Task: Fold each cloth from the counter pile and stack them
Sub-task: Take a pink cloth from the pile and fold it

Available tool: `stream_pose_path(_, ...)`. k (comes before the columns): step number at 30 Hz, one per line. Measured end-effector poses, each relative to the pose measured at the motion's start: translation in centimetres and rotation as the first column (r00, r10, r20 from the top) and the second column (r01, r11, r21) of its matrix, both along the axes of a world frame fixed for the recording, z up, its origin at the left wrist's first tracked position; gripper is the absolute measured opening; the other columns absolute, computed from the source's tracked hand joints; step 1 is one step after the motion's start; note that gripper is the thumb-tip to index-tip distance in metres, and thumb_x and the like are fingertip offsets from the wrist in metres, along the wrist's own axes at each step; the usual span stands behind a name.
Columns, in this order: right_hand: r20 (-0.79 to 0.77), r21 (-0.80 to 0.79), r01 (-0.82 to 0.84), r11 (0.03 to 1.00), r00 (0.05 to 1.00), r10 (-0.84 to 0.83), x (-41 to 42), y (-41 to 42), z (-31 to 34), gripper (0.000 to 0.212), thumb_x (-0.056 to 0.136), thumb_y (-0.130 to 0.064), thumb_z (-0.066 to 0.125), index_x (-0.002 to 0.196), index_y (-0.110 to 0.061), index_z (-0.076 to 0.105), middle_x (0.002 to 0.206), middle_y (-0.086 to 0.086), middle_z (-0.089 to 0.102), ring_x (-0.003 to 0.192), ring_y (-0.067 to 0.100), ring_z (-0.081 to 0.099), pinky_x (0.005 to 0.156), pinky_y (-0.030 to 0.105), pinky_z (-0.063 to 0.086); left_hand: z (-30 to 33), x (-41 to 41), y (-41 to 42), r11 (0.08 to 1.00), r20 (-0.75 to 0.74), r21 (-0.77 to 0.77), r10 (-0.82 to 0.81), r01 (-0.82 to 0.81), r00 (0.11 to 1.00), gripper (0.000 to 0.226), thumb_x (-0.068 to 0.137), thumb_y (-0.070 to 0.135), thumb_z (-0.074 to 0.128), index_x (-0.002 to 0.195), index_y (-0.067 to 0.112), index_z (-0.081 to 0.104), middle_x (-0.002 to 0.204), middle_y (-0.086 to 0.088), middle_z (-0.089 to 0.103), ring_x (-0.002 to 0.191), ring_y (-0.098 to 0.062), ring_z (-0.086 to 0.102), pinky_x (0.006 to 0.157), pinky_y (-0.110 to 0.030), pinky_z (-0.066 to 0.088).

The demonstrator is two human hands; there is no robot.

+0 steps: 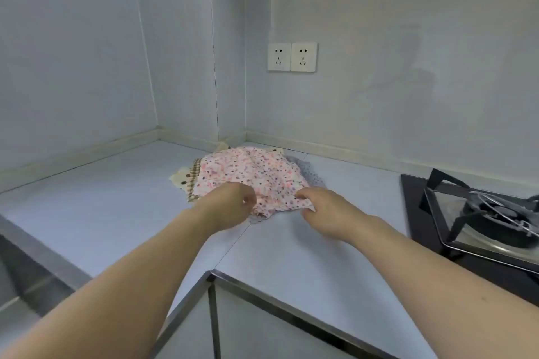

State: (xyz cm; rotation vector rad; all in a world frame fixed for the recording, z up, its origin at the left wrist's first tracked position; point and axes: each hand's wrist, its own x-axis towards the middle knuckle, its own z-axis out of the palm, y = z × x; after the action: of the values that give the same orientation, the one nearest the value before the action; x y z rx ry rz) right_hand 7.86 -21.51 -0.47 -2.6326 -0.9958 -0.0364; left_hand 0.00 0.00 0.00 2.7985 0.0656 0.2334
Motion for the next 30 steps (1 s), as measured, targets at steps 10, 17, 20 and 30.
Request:
stream_pose_path(10,0.145,0.005,-0.063,0.998,0.988,0.062,6.3,3.0,-3.8,0.019,0.091,-0.026,0.057,0.105,-0.022,0.069,0.106,-0.004,0.062,0.100,0.016,0.056,0.090,0.030,0.043,-2.1,5.9,2.6,0.999,-0.049,-0.043,-0.022,0.020,0.999,0.021,0.089,0.017,0.058,0.070,0.023,0.051,0.073,0.005,0.057,0.066,-0.013,0.050,0.059,-0.027,0.041)
stream_pose_path(17,0.133,0.180,-0.033,0.983,0.991,0.009,5.4,2.2,-1.6,0.008,0.093,-0.021,0.054,0.088,-0.020,0.061,0.090,-0.008,0.056,0.089,0.017,0.055,0.079,0.030,0.043,1.4,4.6,2.2,0.978,-0.043,-0.207,0.012,-0.020,0.999,0.017,0.089,0.019,0.066,0.079,0.010,0.057,0.077,0.000,0.061,0.065,-0.015,0.053,0.061,-0.027,0.043)
stream_pose_path(20,0.148,0.335,-0.011,0.942,0.988,-0.041,3.2,1.5,1.9,0.010,0.098,-0.022,0.045,0.091,-0.020,0.053,0.088,-0.006,0.059,0.082,0.017,0.054,0.072,0.033,0.043,4.2,2.9,0.7,0.967,0.155,-0.253,0.074,-0.032,0.985,0.016,0.098,0.025,0.052,0.084,0.017,0.051,0.075,0.000,0.054,0.064,-0.018,0.047,0.057,-0.029,0.037)
stream_pose_path(30,0.136,0.505,0.022,0.863,0.985,-0.104,-7.9,-7.1,16.2,0.026,0.089,-0.040,0.063,0.081,-0.016,0.059,0.062,-0.005,0.052,0.055,0.011,0.046,0.055,0.027,0.038,16.0,-6.7,-6.5,0.967,0.361,-0.228,-0.022,0.111,0.932,0.016,0.100,0.031,0.046,0.097,0.018,0.054,0.076,-0.006,0.058,0.063,-0.019,0.049,0.058,-0.030,0.040)
